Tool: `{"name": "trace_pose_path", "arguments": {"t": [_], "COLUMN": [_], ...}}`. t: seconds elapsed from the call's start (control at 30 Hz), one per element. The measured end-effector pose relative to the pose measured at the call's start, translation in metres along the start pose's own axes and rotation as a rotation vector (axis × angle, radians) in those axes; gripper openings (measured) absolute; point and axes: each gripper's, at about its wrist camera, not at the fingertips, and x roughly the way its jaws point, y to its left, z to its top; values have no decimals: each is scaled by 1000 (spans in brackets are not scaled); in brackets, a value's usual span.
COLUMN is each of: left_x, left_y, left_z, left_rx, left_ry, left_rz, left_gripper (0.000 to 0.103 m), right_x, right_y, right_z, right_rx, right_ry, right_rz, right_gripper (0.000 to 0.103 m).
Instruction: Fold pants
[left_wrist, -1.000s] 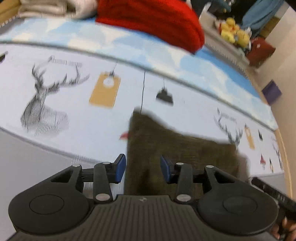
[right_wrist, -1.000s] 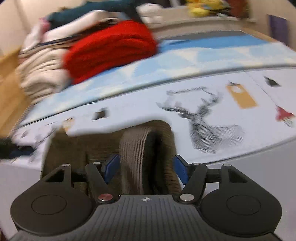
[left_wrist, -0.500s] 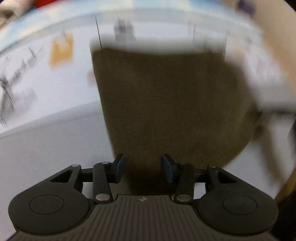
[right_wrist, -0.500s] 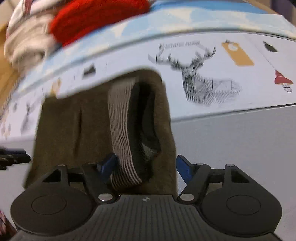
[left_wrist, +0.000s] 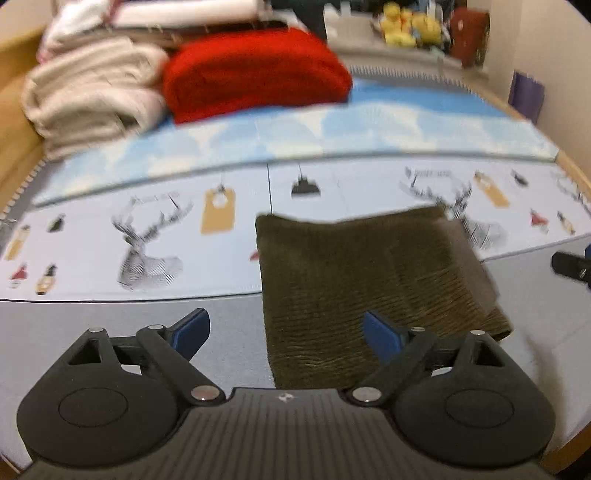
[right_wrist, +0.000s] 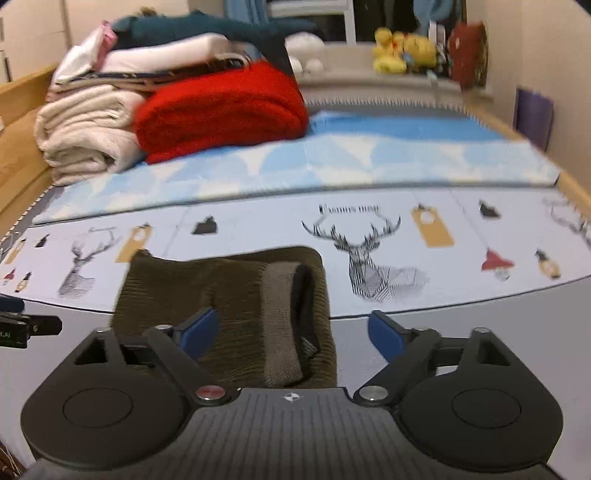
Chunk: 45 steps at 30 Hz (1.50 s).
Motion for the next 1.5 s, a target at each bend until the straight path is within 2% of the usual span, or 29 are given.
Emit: {"name": "trace_pose_path", "arguments": {"t": [0.1,0.13,0.2,0.23,0.3,0.37,0.5,0.6,0.8,1.5], "left_x": [-32,-41,-52,-53,-43,-40,-35,-28,-16,-12], "left_y": [-10,-13,-18,-20,-23,-21,-23,-25,-25,-28], "left_z": [-16,-22,-40,-50,-62,-61,-54,-52,-54,-57], "left_rx": [-76,-103,-135,-140,-161,-194,-149,-150,-154,-137], "left_ry": [-45,-56,-61,-41,62,87,55,81,93,101], "left_rz": [6,-7,-43,-54,-41,-56,1,-32,-34,-16], "left_gripper": [97,102,102,102,102,102,102,102,102,102], "right_x": [-30,-35,-44,-47,-53,-52,-45,-37,-29,-24], "right_y": [6,6,6,8,11,14,23,28,39,41], "right_z": [-14,-21,-30,-33,-37,-40,-43,-45,-48,-46], "right_rx": [16,32,83,95,97,64,-3,-33,-86,-86], "right_ry": [-43,-49,-35,-40,-49,-32,7,40,70,83], "right_rz": [-16,-19,-49,-51,-35,-50,-80,-85,-76,-64], "right_gripper": [100,101,101,101,101,101,101,101,101,101]}}
